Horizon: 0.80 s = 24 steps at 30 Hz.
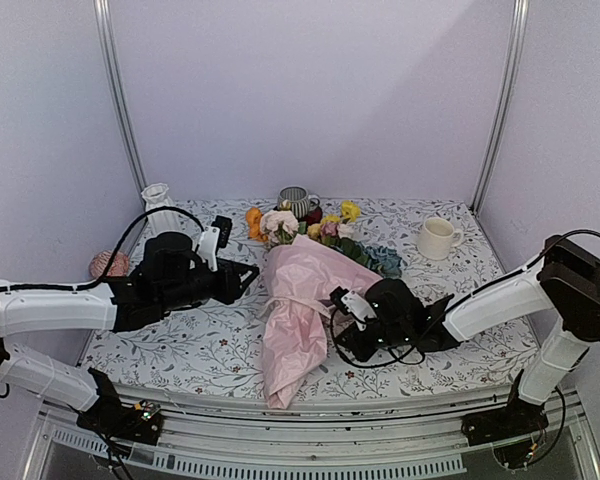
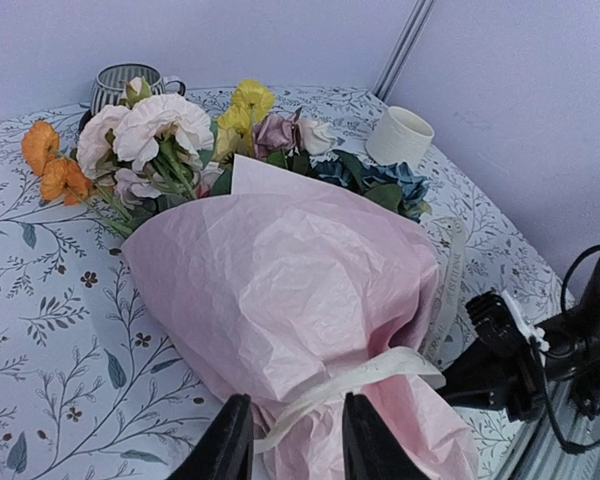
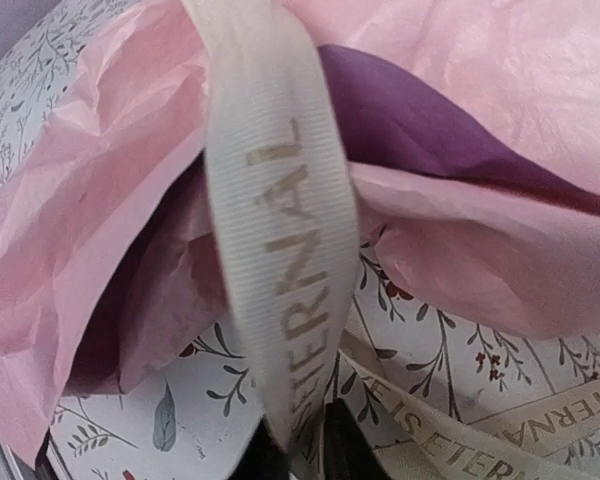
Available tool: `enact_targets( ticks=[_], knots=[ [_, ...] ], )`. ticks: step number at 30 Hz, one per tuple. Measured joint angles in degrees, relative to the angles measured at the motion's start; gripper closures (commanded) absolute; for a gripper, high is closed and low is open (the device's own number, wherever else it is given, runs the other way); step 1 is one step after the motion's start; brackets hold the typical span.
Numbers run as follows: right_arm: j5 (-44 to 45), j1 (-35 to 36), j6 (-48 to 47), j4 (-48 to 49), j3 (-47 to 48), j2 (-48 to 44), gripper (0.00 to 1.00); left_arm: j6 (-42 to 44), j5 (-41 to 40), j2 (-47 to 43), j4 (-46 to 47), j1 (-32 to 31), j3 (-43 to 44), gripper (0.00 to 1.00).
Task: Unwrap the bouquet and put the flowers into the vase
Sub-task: Pick up the untied ribbon from the folded wrapping paper.
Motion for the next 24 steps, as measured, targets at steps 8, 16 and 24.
enact_targets(
  ticks=[8,16,24],
  knots=[
    [-2.7,0.0,1.5,-2.2,0.6,-11.0,0.96,2.9,6.5,1.6,1.5,-2.9,0.6,0.64],
    [-6.9,0.0,5.8,-2.6,10.7,-18.9,0.96,5.8,10.5,3.5,7.9,-10.2,1.1,0.6],
    [-7.8,0.0,10.2,-5.0,17.5,-15.6,0.95,4.4,10.2,5.7,17.2,-14.0,-1.5,0.58]
  ],
)
